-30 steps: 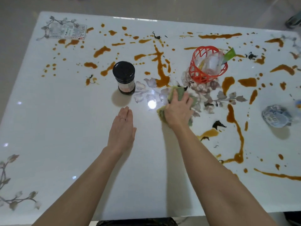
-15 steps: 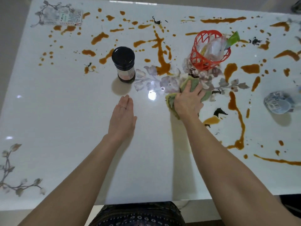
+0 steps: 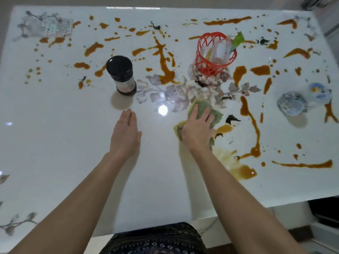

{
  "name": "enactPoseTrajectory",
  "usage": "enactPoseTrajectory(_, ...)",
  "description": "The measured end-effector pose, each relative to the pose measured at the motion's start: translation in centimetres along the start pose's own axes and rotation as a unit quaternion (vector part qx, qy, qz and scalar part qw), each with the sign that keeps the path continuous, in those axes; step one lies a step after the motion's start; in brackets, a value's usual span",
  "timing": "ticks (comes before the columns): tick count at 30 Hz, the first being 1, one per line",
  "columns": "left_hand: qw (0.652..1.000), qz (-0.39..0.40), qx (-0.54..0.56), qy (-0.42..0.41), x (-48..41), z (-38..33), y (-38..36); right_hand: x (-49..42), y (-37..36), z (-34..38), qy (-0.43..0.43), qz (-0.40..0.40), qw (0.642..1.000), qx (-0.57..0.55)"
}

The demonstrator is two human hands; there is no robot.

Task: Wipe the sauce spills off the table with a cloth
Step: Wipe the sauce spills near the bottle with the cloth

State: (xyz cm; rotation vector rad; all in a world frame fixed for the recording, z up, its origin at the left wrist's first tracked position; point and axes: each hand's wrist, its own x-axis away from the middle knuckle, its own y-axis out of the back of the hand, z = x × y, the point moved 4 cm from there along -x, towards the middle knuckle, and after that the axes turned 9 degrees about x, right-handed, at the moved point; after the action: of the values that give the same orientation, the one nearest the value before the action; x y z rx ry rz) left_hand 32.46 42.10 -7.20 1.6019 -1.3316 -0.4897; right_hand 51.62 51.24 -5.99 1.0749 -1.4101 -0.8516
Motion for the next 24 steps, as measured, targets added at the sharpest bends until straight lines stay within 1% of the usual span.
enactPoseTrajectory(3,1.000,0.003,-0.003,-0.002,-0.2,0.1,-0.1,3.1,-1.6,0.2,0.079,-0.007,0.997,0.027)
enactPoseTrajectory(4,1.000,0.005,-0.005,-0.004,-0.3,0.1,-0.2,2.9,-1.8,-0.6,0.090,-0.015,0.995,0.028)
enactPoseTrajectory(6,1.000,0.010,-0.002,-0.005,-0.3,0.1,-0.1,1.3,-1.6,-2.4,0.069,-0.027,0.997,0.021)
enactPoseTrajectory(9,1.000,0.013,-0.011,-0.004,-0.5,-0.1,-0.1,-0.8,-1.0,-3.7,0.007,-0.012,1.000,0.001)
enactPoseTrajectory(12,1.000,0.009,-0.020,0.006,-0.3,0.0,0.0,1.4,-1.2,-2.3,0.001,0.004,1.000,-0.006)
enactPoseTrajectory(14,1.000,-0.003,-0.012,0.008,-0.1,-0.3,-0.1,4.8,-2.2,-1.3,0.045,0.005,0.999,0.009)
enactPoseTrajectory(16,0.999,-0.014,0.023,0.023,0.6,-1.0,-0.2,7.4,-3.2,-1.8,0.101,-0.013,0.994,0.030)
enactPoseTrajectory(18,0.998,-0.031,0.047,0.014,1.3,-1.9,-0.5,6.8,-3.4,-3.1,0.126,-0.040,0.991,0.037)
enactPoseTrajectory(21,0.997,-0.038,0.040,-0.058,2.8,-4.0,-1.6,3.3,-2.7,-4.8,0.080,-0.041,0.996,0.026)
enactPoseTrajectory(24,0.993,-0.035,0.107,-0.045,4.6,-5.5,-2.9,3.7,-2.6,-4.6,0.052,-0.026,0.998,-0.007)
